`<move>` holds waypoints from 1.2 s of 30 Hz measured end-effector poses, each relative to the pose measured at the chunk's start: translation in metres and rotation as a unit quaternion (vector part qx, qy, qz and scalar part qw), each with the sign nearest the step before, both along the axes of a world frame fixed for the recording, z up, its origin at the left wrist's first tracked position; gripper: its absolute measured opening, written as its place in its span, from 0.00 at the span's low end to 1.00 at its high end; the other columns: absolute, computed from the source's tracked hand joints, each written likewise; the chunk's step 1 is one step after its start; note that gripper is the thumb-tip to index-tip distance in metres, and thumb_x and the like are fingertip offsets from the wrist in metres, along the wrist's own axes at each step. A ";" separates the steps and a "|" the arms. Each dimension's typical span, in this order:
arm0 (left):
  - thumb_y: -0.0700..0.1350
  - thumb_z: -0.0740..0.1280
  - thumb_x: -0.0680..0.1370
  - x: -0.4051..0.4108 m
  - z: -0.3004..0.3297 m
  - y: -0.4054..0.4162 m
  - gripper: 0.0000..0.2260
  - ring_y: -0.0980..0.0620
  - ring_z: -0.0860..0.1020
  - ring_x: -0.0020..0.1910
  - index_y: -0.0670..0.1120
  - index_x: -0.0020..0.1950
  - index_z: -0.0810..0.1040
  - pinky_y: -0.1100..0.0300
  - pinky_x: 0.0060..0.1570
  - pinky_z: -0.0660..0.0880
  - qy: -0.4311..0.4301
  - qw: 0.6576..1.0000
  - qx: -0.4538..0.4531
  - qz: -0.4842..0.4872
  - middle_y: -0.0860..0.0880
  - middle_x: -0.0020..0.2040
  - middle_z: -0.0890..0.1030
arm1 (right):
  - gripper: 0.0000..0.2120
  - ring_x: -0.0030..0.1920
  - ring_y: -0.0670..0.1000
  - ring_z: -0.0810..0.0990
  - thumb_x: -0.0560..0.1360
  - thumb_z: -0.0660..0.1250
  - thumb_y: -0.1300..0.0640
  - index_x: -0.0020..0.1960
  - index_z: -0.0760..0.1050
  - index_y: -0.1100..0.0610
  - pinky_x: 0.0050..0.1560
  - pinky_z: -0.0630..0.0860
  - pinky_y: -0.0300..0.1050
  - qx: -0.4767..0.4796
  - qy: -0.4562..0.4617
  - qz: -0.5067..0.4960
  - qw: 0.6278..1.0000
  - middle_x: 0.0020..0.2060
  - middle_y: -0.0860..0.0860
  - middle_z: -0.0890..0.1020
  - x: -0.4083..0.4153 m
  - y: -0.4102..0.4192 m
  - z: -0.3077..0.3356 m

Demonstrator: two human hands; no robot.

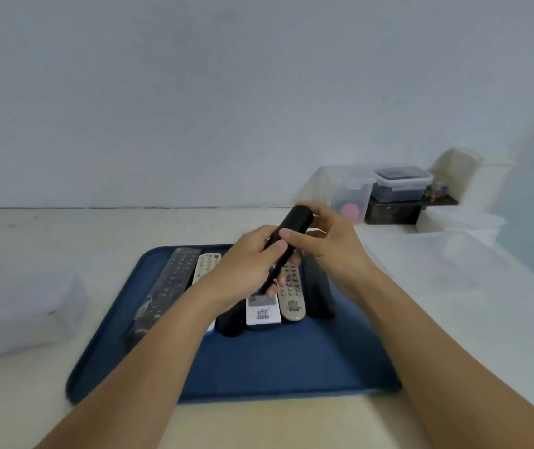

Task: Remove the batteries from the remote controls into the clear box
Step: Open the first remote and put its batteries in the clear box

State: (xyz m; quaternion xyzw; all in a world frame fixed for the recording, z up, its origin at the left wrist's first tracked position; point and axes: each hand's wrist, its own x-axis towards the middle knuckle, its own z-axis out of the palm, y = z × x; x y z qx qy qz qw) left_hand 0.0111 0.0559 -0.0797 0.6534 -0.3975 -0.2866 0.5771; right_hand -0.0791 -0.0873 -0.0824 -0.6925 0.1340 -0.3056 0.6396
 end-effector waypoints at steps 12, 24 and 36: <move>0.47 0.59 0.85 -0.013 -0.014 0.001 0.08 0.54 0.71 0.29 0.54 0.61 0.77 0.62 0.24 0.69 -0.014 1.000 -0.018 0.009 0.52 0.37 0.81 | 0.23 0.48 0.59 0.85 0.67 0.81 0.60 0.59 0.78 0.54 0.53 0.83 0.55 -0.038 -0.006 -0.031 0.999 0.47 0.60 0.84 -0.006 -0.002 -0.006; 0.48 0.62 0.85 0.001 -0.017 0.000 0.06 0.52 0.70 0.27 0.50 0.60 0.77 0.61 0.23 0.67 0.008 1.000 -0.012 0.015 0.47 0.36 0.79 | 0.21 0.42 0.54 0.84 0.68 0.80 0.59 0.58 0.78 0.57 0.45 0.83 0.47 -0.030 -0.010 -0.027 0.999 0.45 0.61 0.84 0.003 -0.002 -0.010; 0.51 0.59 0.85 0.020 -0.012 0.006 0.13 0.50 0.73 0.24 0.42 0.55 0.75 0.60 0.22 0.69 0.092 0.977 -0.068 0.182 0.46 0.31 0.79 | 0.05 0.26 0.45 0.70 0.77 0.70 0.61 0.46 0.77 0.62 0.24 0.70 0.34 0.210 0.050 0.029 0.976 0.33 0.53 0.75 -0.010 -0.018 0.001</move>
